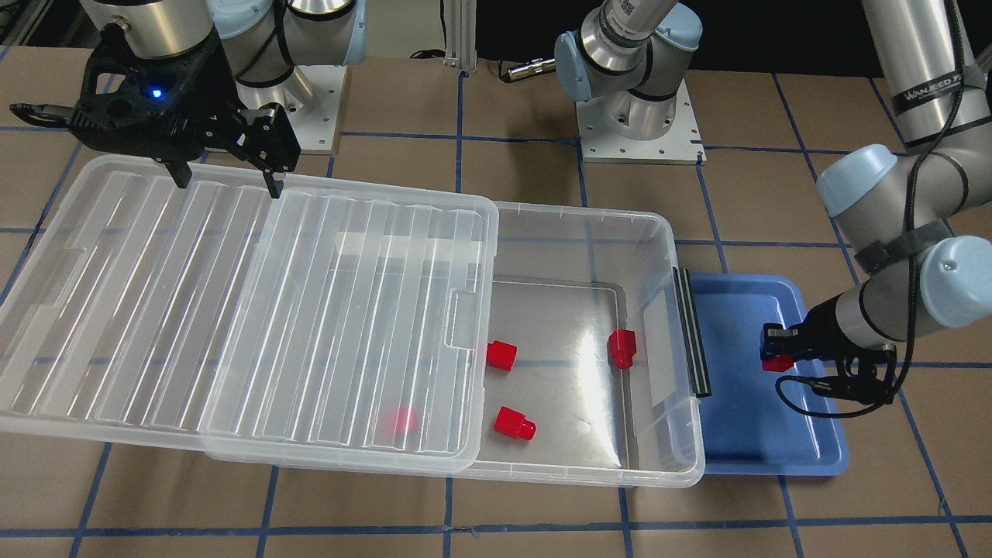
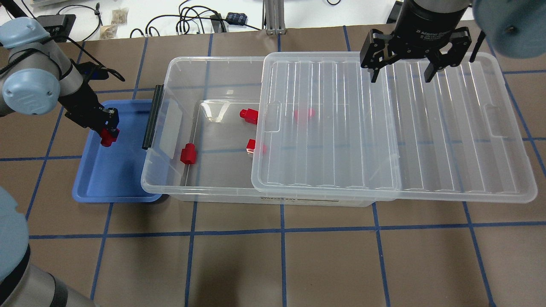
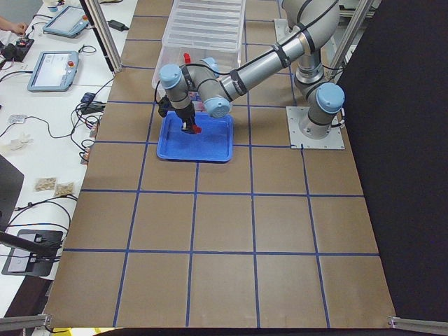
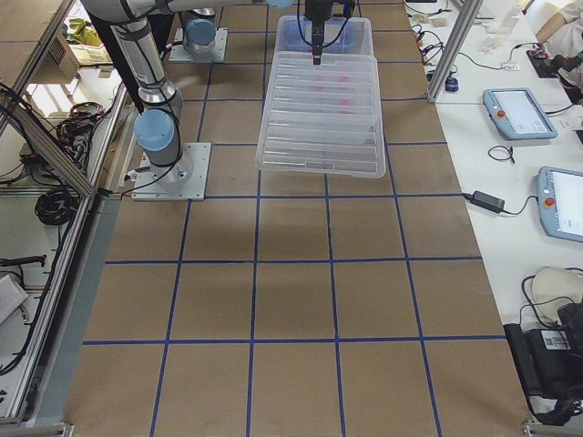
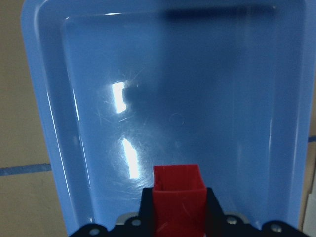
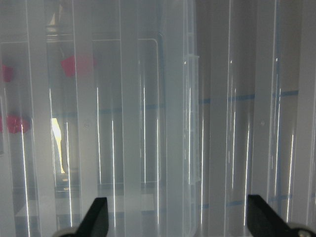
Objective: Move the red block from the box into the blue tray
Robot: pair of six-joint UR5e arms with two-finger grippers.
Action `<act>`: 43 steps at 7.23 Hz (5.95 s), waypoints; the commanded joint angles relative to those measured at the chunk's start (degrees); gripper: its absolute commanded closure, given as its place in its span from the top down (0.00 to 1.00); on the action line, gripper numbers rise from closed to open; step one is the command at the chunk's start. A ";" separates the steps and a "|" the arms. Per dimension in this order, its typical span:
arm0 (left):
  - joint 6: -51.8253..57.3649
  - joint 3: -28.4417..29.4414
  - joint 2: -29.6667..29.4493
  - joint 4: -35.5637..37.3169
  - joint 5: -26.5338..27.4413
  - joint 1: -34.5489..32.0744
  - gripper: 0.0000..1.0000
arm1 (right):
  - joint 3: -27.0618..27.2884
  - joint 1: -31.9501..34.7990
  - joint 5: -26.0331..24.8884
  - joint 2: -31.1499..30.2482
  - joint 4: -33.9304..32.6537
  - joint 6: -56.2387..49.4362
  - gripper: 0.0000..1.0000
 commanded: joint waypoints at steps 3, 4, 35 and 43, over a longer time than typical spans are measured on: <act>0.60 -0.34 -4.96 2.10 0.16 0.04 0.04 | 0.12 -0.09 0.00 0.06 -0.16 -0.62 1.00; 0.26 -0.34 -5.41 2.27 0.16 0.04 0.21 | 0.12 -0.09 0.00 0.06 -0.16 -0.62 1.00; -19.43 6.16 23.59 -27.17 -1.87 -18.51 1.00 | 4.75 -33.51 0.09 0.59 -1.39 -39.42 1.00; -19.35 6.16 23.68 -27.17 -2.13 -18.24 1.00 | 17.17 -44.21 4.57 6.92 -18.79 -50.72 1.00</act>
